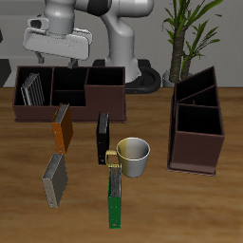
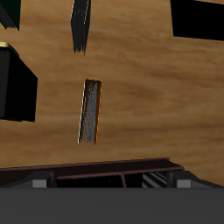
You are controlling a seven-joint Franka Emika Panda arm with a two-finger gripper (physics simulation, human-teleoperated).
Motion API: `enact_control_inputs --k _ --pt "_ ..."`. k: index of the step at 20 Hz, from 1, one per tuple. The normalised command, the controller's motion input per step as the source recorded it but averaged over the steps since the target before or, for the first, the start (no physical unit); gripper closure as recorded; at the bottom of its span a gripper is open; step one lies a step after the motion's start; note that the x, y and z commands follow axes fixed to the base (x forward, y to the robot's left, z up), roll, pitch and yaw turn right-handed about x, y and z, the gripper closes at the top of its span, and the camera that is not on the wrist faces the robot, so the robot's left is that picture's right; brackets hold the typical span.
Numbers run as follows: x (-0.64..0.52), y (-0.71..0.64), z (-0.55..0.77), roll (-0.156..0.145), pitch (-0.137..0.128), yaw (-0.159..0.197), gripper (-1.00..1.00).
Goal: Place the striped book into the back desk caddy's left compartment and place the black book into the back desk caddy's left compartment and place the yellow book into the left desk caddy's right compartment
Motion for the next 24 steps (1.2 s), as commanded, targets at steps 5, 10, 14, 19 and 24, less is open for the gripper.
enact_control_inputs --k 5,10,14,19,24 --pt "0.35 0.35 0.14 0.003 0.021 0.054 -1.0" --pt "0.45 0.27 0.15 -0.03 0.01 0.027 -1.0" --pt "0.34 0.29 0.07 -0.02 0.006 0.002 -1.0" --pt "0.29 0.2 -0.12 -0.015 0.015 0.022 -1.0" --pt "0.23 0.22 -0.18 0.02 0.025 0.025 -1.0"
